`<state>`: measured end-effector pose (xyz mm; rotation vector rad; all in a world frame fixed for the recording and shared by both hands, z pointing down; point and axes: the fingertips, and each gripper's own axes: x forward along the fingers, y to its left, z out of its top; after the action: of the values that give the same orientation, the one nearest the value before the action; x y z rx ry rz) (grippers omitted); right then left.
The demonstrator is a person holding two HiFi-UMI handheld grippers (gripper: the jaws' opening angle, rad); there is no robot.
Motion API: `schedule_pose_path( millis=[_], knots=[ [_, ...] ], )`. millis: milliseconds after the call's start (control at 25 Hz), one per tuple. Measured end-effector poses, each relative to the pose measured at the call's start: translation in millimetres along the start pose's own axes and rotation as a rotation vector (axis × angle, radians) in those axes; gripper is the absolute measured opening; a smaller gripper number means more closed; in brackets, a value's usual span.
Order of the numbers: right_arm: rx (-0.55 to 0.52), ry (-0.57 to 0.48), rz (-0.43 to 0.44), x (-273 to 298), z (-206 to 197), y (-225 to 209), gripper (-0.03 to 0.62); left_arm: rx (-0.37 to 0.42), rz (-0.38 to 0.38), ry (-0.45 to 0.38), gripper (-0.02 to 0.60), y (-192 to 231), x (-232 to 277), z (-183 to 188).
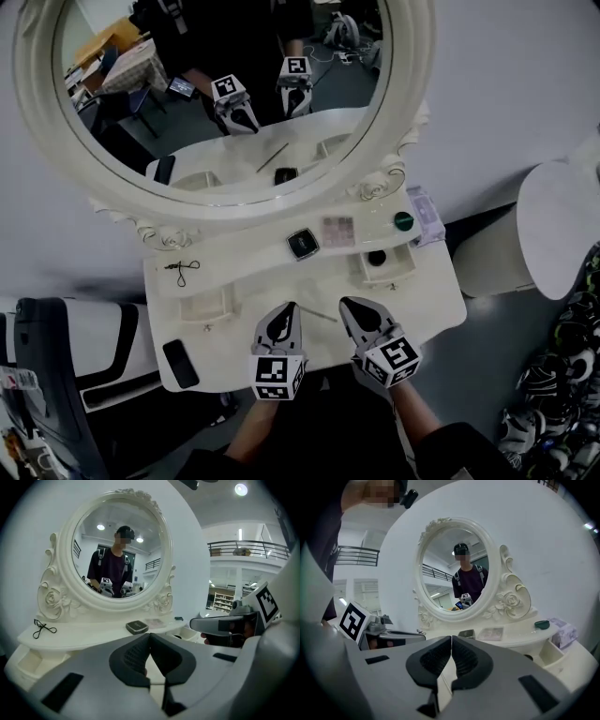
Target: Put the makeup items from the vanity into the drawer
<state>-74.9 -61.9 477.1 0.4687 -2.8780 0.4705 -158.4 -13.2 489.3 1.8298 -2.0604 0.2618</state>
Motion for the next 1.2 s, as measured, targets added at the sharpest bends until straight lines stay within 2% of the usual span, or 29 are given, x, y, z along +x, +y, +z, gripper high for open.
schedule_pose_path(
  millis=[240, 440, 960, 1200],
  knots=[
    [-0.037, 0.064, 0.007, 12, -21, 28, 0.025, -0.033, 0.006, 0.013, 0.015, 23, -20, -20],
    [-0.049, 0.095, 0.009, 19, -33, 37, 0.025, -0.023, -0.013, 0.015, 0.015, 28, -24, -29],
    [-0.109, 0.299, 0.126, 47, -82, 29, 0.026, -0.056, 0.034, 0.072, 0.015, 34, -4, -54],
    [-0.103, 0.401, 0.170, 60, -104, 25, 0.026, -0.065, 0.047, 0.097, 0.015, 39, 6, -69]
  ],
)
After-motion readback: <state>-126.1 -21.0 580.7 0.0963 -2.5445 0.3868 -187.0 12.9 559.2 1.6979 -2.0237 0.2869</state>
